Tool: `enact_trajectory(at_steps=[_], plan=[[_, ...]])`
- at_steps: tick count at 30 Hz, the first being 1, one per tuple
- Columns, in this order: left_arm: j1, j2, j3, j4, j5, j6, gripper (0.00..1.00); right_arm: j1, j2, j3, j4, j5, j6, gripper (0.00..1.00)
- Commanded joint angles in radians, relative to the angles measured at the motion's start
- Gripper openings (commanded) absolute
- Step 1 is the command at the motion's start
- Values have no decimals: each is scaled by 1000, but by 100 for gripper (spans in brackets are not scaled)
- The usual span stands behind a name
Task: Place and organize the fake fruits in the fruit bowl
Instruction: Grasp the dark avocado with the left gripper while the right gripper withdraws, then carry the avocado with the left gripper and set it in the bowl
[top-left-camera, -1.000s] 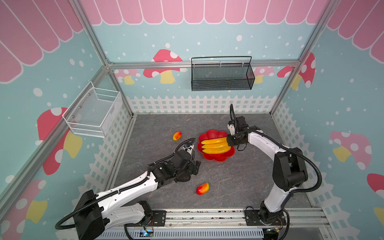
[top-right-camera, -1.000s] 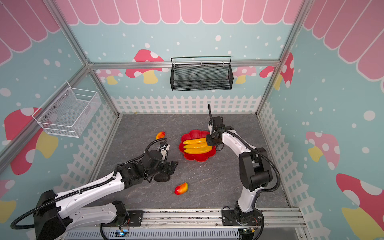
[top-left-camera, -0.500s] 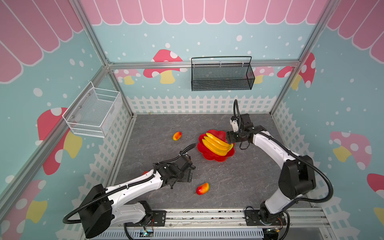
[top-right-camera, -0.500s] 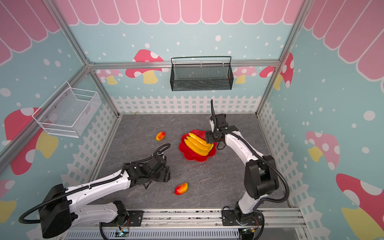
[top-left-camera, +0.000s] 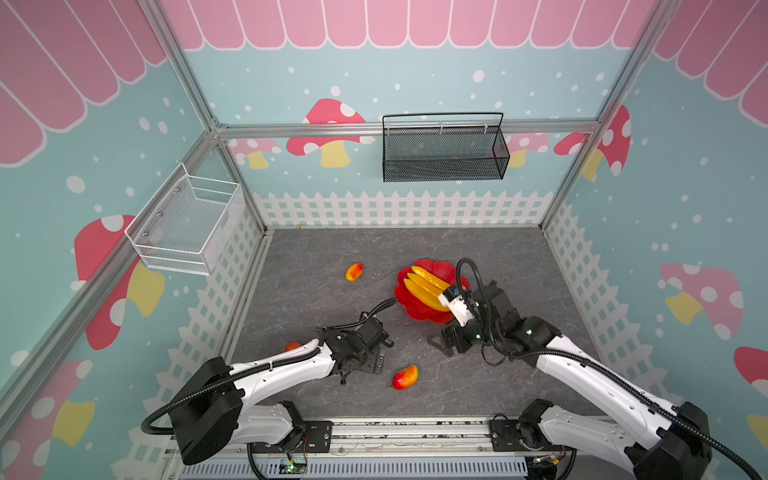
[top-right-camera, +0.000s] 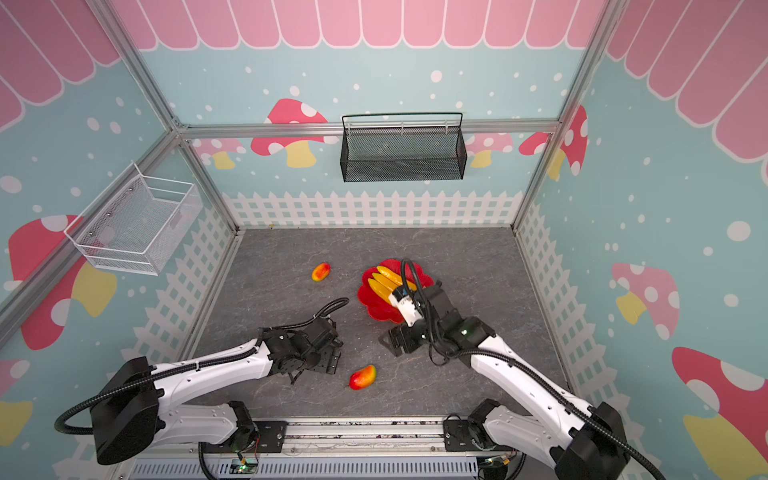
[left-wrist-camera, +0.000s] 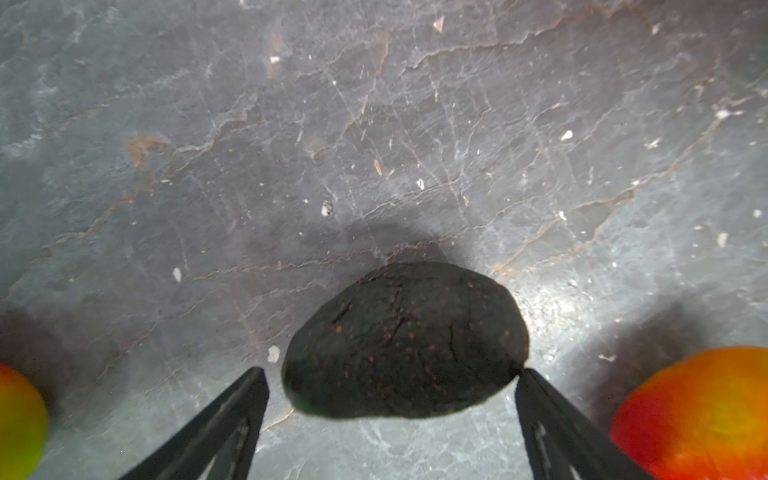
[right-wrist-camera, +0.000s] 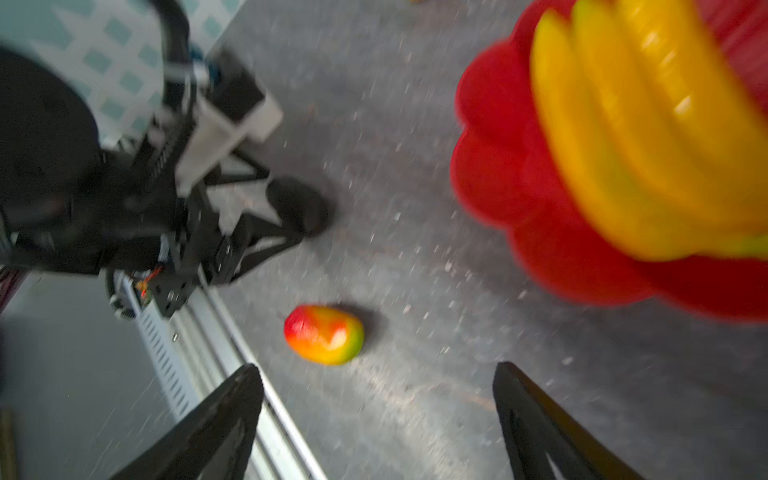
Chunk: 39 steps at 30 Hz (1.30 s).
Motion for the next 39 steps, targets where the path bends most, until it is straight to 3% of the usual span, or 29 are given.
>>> enact_trajectory(at_steps=[1, 5, 10, 17, 19, 23, 26, 31, 39], plan=[[7, 45, 5, 48, -14, 19, 91, 18, -133, -120, 82, -80, 139, 90], [7, 86, -4, 128, -11, 31, 87, 18, -204, -177, 55, -55, 155, 91], [7, 126, 10, 166, -27, 30, 76, 18, -177, -168, 62, -57, 142, 90], [8, 98, 33, 178, -50, 43, 43, 16, -119, -160, 128, -47, 137, 90], [7, 59, 53, 176, -63, 59, 39, 16, -92, -136, 145, -25, 133, 90], [9, 9, 150, 182, -55, 103, 38, -17, -49, -71, 155, 53, 119, 92], [9, 53, 246, 228, 3, 148, 38, -98, -38, -47, 161, 38, 107, 93], [18, 287, 454, 236, 59, 202, 39, -222, -68, -73, 184, -57, 94, 93], [59, 558, 662, 234, 68, 218, 39, -233, -148, -159, 181, -76, 104, 93]])
